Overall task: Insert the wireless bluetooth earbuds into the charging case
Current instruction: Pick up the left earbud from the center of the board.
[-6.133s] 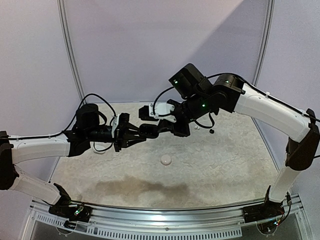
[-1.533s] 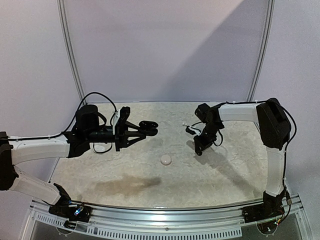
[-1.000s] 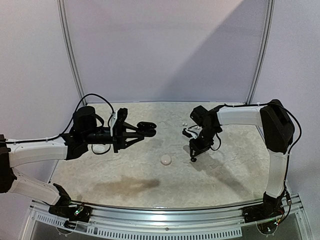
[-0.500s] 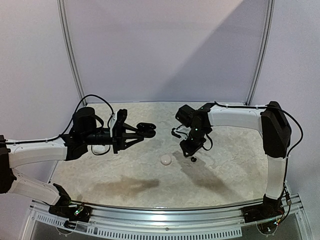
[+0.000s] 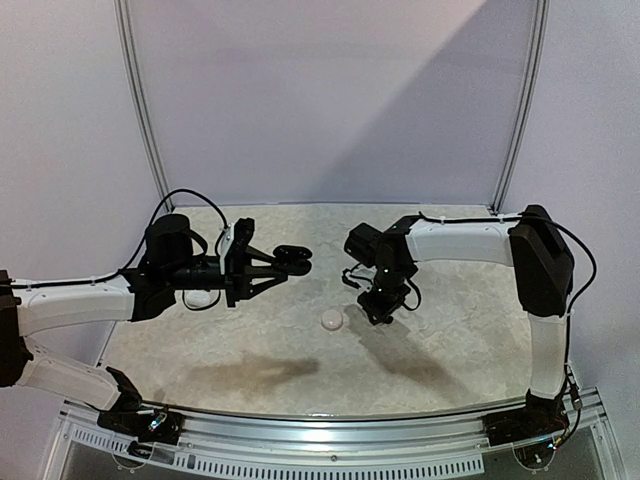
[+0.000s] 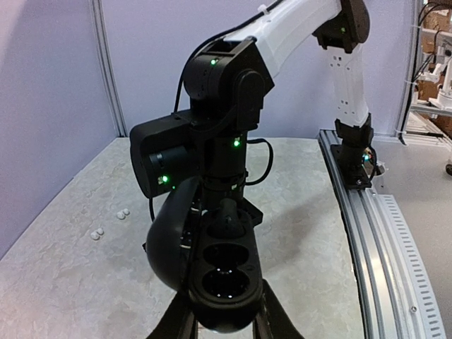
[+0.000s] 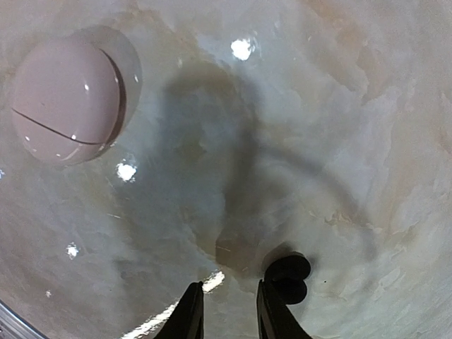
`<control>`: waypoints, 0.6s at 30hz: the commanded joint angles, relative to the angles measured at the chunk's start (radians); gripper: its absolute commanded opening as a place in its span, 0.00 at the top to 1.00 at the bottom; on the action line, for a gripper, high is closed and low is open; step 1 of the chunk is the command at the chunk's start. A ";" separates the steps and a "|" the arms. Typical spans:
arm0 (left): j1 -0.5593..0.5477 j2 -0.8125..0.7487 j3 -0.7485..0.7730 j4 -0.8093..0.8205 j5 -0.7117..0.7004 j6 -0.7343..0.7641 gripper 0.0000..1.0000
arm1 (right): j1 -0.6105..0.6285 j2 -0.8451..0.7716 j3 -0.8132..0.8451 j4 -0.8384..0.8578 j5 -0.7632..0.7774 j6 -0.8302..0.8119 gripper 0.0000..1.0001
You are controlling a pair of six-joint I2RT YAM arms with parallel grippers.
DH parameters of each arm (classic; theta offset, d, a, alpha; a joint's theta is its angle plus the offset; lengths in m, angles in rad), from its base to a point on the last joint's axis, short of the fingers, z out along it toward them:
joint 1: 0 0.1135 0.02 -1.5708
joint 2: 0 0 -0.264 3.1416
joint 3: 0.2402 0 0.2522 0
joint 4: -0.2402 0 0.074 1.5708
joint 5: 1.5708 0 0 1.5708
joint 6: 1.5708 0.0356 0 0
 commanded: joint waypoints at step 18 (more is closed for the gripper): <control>0.002 -0.005 -0.016 0.022 0.032 0.103 1.00 | -0.003 0.036 -0.019 -0.027 0.084 -0.013 0.73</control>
